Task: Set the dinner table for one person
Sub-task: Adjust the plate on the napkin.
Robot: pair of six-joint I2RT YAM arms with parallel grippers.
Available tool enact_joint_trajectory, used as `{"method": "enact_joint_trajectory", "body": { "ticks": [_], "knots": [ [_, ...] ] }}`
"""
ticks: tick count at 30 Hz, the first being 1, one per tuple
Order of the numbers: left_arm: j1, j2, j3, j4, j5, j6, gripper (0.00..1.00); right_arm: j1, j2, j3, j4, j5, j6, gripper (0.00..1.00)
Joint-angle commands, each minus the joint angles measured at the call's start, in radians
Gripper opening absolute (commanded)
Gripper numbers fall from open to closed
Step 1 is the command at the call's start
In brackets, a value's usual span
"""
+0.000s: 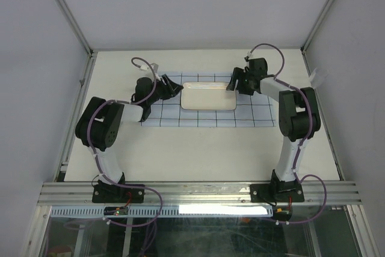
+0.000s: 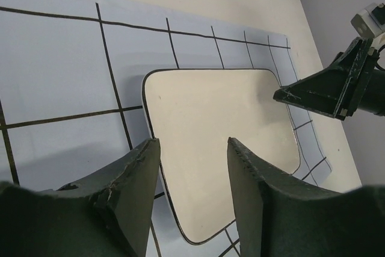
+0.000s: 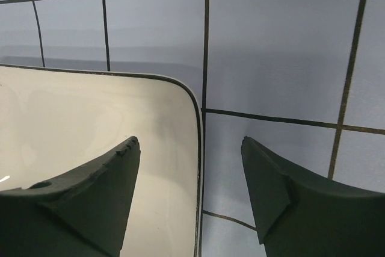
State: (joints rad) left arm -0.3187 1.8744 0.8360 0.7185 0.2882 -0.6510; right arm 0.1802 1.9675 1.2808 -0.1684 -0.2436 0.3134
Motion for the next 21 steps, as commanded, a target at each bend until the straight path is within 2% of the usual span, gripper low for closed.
{"method": "enact_joint_trajectory", "body": {
  "ticks": [1, 12, 16, 19, 21],
  "knots": [
    [0.024, -0.080, 0.012, 0.007, -0.021, 0.047, 0.49, -0.009, -0.087, 0.068, -0.032, 0.048, -0.039, 0.71],
    [0.049, -0.180, 0.021, -0.078, -0.036, 0.103, 0.52, -0.015, -0.128, 0.161, -0.130, 0.104, -0.088, 0.73],
    [0.052, -0.213, 0.066, -0.188, -0.040, 0.145, 0.61, -0.013, -0.144, 0.194, -0.170, 0.129, -0.118, 0.73],
    [0.052, -0.245, 0.065, -0.206, -0.055, 0.163, 0.62, -0.013, -0.159, 0.212, -0.199, 0.154, -0.141, 0.73],
    [0.051, -0.264, 0.064, -0.221, -0.059, 0.173, 0.67, -0.013, -0.175, 0.218, -0.211, 0.167, -0.152, 0.73]
  ]
}}
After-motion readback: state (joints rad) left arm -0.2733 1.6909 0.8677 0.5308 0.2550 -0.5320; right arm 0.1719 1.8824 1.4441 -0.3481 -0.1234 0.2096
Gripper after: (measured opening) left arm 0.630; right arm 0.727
